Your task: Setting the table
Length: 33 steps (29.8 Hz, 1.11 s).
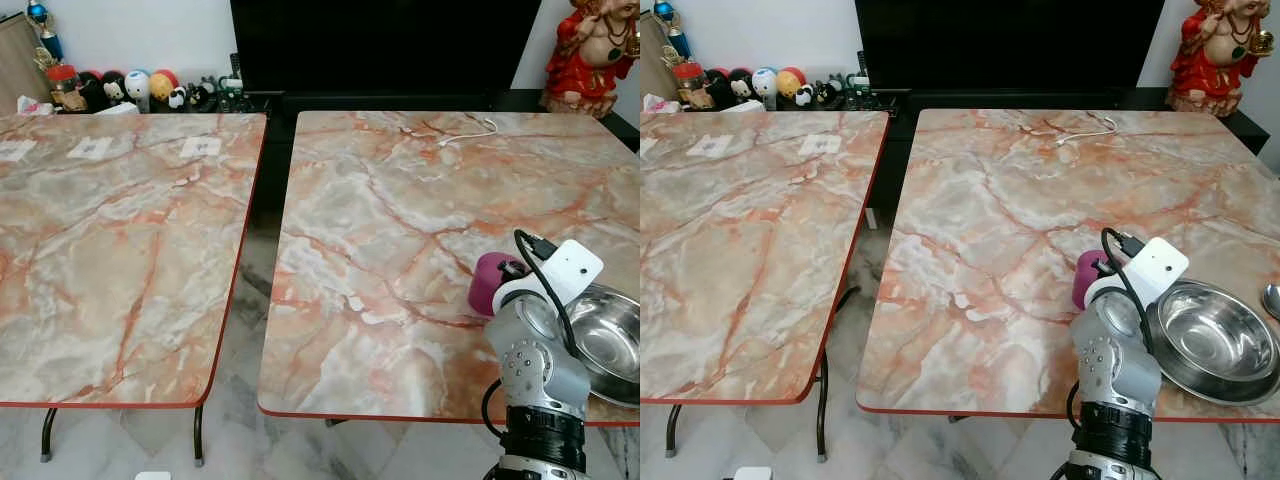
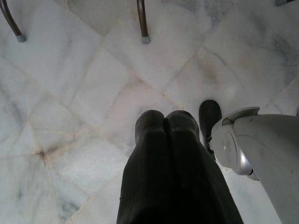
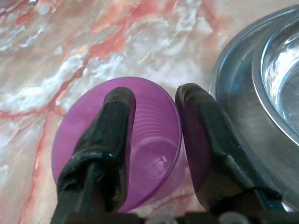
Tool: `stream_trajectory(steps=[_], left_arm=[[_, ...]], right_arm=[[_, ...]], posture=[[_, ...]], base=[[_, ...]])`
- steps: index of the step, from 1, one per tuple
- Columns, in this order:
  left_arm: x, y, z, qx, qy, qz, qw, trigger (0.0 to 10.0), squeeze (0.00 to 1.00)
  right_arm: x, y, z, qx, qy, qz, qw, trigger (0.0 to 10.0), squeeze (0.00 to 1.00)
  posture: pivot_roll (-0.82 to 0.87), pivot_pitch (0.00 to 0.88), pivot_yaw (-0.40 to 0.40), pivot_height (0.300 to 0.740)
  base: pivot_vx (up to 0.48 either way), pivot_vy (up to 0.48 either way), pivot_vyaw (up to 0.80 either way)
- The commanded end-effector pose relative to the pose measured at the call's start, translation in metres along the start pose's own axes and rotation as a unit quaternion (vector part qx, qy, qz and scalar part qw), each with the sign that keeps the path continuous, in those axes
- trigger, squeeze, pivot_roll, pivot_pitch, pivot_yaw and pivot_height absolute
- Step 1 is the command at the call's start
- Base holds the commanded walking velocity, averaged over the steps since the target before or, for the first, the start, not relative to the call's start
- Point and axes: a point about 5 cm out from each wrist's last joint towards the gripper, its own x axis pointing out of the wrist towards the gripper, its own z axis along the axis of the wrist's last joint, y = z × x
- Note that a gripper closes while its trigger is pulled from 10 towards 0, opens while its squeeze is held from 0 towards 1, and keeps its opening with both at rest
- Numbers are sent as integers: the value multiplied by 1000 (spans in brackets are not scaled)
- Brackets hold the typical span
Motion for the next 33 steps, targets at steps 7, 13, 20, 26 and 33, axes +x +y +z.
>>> stream_trajectory(steps=[7,13,20,26,33], left_arm=[[-2,2,-9,1,18,1,1000,10000,0],[-2,2,-9,1,18,1,1000,10000,0],[-2,2,-8,2,17,1,1000,10000,0],[-1,2,-7,3,15,2,1000,10000,0],[-1,1,-6,3,14,2,1000,10000,0]], right_arm=[[-1,3,7,3,-12,-6,1000,10000,0],[0,-3,2,-6,-1,-25,1000,10000,0],[-1,0,2,2,-2,-17,1000,10000,945],[-2,2,3,9,-4,-15,1000,10000,984],[-2,1,4,3,-11,-19,1000,10000,0]], posture=[[-11,18,-3,740],[-12,18,-2,740],[-11,19,-1,740],[-12,17,0,740],[-12,17,0,740]], base=[[0,0,0],[0,0,0],[0,0,0],[0,0,0],[0,0,0]])
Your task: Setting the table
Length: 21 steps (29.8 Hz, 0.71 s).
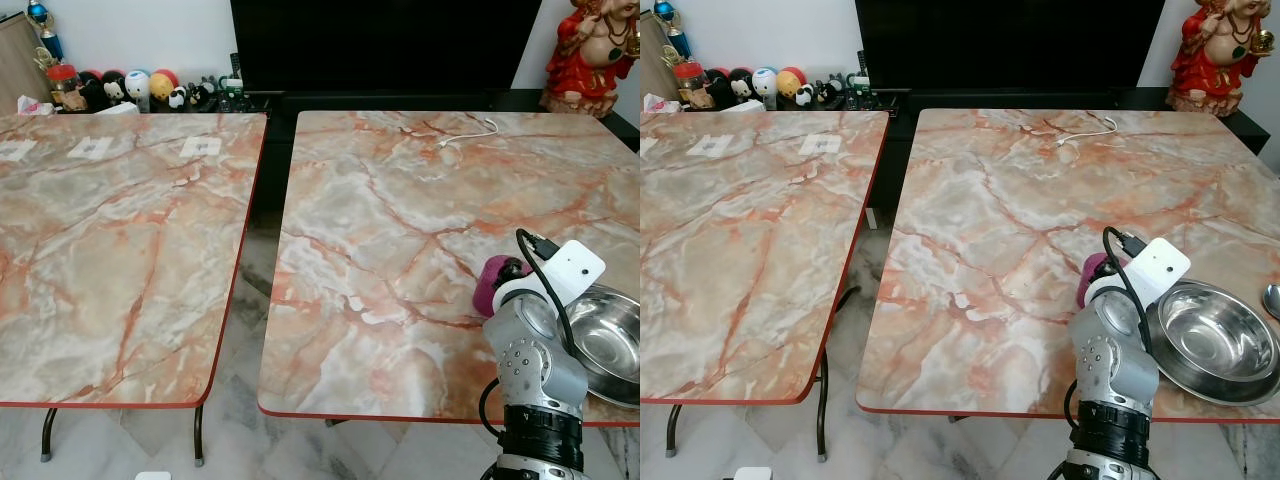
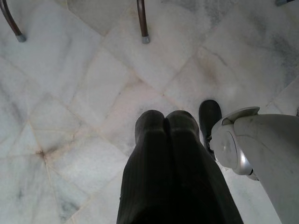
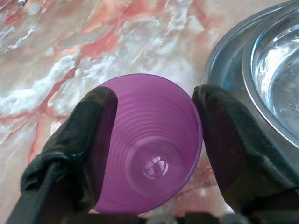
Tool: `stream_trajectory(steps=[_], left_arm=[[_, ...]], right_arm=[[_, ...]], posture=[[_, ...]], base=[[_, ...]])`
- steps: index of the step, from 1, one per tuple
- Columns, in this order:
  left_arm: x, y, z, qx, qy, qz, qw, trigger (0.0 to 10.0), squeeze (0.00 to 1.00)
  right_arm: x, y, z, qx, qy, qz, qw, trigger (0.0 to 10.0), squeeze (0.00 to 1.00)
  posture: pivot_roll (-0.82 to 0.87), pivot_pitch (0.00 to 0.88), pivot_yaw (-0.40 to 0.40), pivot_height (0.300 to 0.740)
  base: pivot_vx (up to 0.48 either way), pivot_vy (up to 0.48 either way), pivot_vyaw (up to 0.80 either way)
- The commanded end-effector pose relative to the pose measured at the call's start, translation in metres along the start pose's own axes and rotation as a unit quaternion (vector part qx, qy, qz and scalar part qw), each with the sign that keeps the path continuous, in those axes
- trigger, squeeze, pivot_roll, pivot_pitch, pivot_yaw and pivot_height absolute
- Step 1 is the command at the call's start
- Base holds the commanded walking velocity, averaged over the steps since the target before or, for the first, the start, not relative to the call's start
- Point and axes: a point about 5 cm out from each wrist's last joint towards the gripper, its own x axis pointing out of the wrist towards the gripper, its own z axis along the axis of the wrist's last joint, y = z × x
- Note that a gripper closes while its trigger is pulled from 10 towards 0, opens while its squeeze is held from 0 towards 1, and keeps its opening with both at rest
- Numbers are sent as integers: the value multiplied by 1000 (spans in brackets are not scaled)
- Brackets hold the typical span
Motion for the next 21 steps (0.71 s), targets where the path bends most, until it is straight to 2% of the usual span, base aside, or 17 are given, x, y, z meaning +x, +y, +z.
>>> stream_trajectory(steps=[1,4,10,21], left_arm=[[-1,1,-6,3,14,2,1000,10000,0],[-1,1,-6,3,14,2,1000,10000,0],[-1,1,-6,2,14,2,1000,10000,0],[-1,2,-7,4,15,3,1000,10000,0]], right_arm=[[-2,2,6,1,-17,-2,1000,10000,0],[-2,0,13,-18,-44,-9,999,10000,0],[-2,1,15,-24,-50,-7,998,10000,0],[-1,2,-3,1,8,2,1000,10000,0]], posture=[[-11,17,0,740],[-11,17,0,740],[-11,16,-1,740],[-10,17,0,740]], base=[[0,0,0],[0,0,0],[0,0,0],[0,0,0]])
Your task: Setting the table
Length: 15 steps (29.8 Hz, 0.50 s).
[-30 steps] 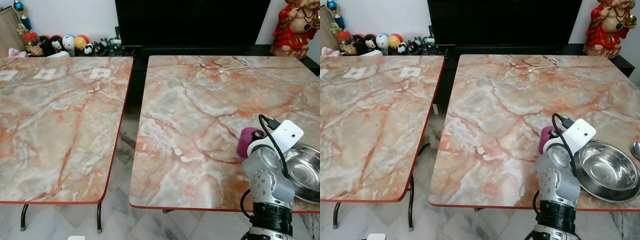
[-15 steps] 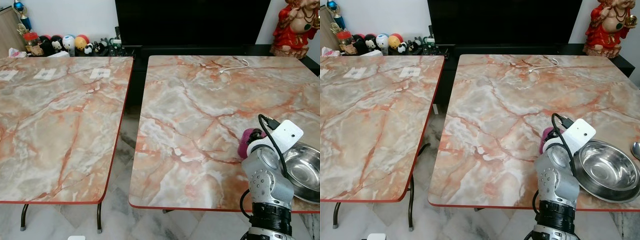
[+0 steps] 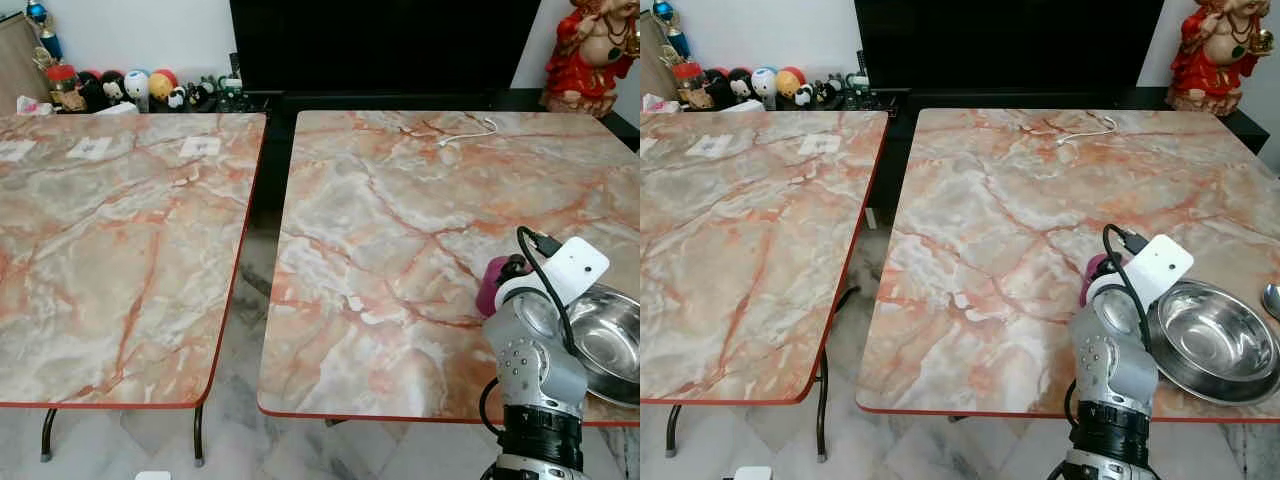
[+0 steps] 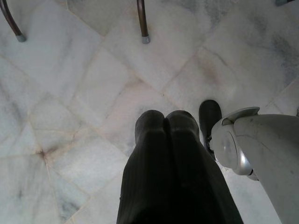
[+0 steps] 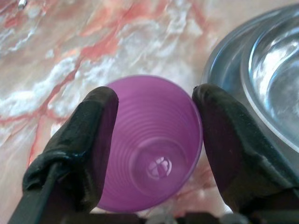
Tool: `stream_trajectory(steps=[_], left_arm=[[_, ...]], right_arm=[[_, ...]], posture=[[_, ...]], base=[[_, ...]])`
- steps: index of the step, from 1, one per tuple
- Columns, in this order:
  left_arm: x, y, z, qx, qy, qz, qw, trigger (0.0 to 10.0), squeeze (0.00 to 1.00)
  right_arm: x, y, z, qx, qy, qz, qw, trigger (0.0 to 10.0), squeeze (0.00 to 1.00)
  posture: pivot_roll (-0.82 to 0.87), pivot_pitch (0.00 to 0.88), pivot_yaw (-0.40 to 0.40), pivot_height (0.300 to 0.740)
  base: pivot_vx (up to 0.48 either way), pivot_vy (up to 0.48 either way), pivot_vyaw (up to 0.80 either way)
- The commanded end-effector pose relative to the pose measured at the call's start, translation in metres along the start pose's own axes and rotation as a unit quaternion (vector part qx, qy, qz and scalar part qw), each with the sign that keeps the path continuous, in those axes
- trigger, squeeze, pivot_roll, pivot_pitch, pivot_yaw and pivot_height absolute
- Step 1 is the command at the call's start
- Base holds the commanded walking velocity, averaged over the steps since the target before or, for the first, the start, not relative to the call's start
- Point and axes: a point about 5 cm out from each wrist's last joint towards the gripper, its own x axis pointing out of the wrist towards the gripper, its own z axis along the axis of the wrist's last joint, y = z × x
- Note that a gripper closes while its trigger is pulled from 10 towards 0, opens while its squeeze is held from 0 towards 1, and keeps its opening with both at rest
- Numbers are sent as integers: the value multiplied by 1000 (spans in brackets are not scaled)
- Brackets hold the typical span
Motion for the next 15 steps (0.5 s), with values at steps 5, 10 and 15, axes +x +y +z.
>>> stream_trajectory(steps=[5,10,15], left_arm=[[-1,2,-7,3,15,3,1000,10000,0],[-1,2,-7,3,16,3,1000,10000,0],[-1,2,-7,3,15,3,1000,10000,0]], right_arm=[[0,2,-1,3,5,5,1000,10000,0],[0,1,3,1,-10,1,1000,10000,0],[-1,1,2,-8,-11,3,1000,10000,0]], posture=[[-9,17,-1,740],[-9,16,-1,740],[-10,15,-1,740]], base=[[0,0,0],[0,0,0],[0,0,0]])
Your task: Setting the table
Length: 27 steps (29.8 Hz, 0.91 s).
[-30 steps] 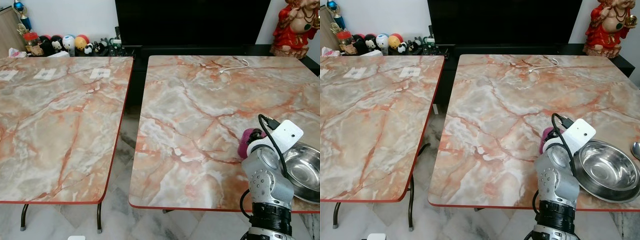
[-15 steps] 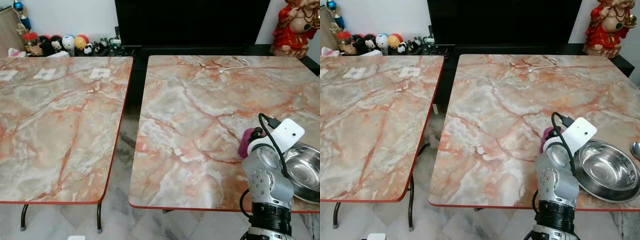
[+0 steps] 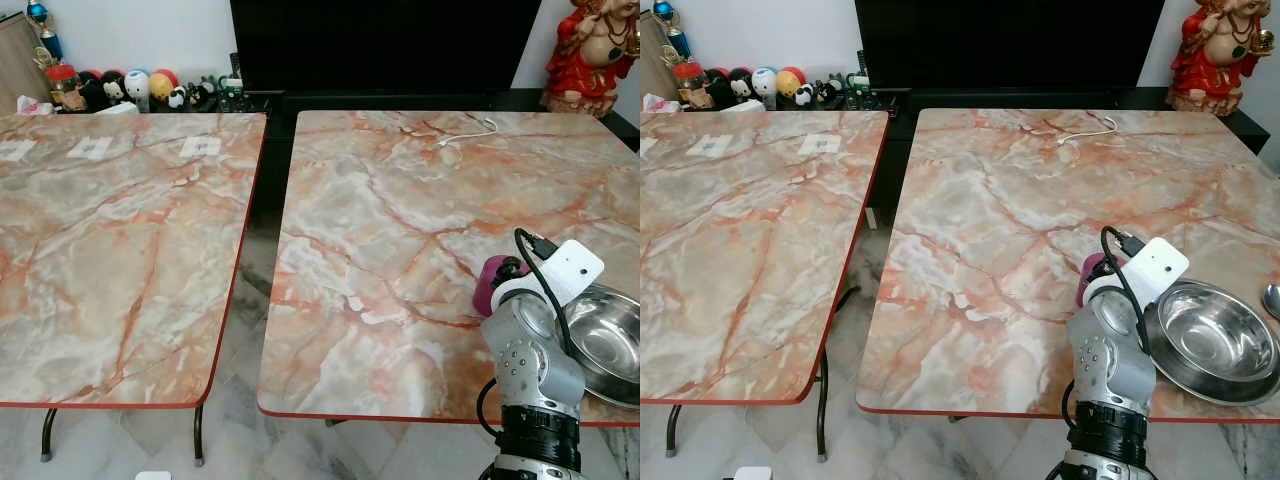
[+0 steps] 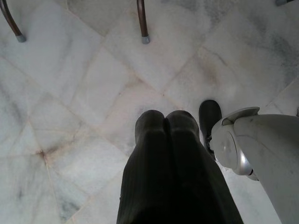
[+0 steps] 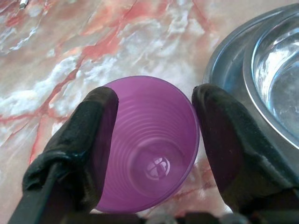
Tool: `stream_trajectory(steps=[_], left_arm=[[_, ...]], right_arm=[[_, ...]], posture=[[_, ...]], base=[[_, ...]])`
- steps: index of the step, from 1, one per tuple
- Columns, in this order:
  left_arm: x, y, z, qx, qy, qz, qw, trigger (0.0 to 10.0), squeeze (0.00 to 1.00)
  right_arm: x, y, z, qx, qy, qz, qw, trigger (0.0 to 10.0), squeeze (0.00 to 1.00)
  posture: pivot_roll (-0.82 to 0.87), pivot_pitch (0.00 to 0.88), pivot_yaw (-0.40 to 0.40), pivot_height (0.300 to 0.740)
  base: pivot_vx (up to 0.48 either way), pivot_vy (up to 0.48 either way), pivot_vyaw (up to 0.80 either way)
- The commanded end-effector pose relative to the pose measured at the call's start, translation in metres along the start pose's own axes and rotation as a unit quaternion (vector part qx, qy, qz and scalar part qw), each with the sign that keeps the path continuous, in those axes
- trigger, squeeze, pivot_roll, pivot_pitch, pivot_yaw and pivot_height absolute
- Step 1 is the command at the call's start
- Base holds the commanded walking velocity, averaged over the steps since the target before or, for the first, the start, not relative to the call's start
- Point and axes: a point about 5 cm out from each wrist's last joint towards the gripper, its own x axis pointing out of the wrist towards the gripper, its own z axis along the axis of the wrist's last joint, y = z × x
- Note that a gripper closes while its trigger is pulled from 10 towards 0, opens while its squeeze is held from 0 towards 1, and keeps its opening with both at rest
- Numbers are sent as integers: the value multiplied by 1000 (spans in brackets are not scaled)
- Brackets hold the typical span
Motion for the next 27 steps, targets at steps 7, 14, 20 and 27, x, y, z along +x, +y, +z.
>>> stream_trajectory(steps=[7,14,20,27], left_arm=[[-1,2,-7,2,15,4,1000,10000,0],[-1,3,-7,2,15,5,1000,10000,0],[-1,2,-6,2,13,6,1000,10000,0],[0,0,-3,2,9,5,1000,10000,0]], right_arm=[[-2,-1,5,-3,-18,-13,1000,10000,0],[-3,-4,11,-24,-50,-24,998,10000,0],[-4,3,17,-45,-83,-2,996,10000,0],[-15,30,25,-123,-161,127,971,10000,0]], posture=[[-8,16,-2,740],[-9,16,-2,740],[-8,15,-2,740],[-15,16,-3,740]], base=[[0,0,0],[0,0,0],[0,0,0],[0,0,0]])
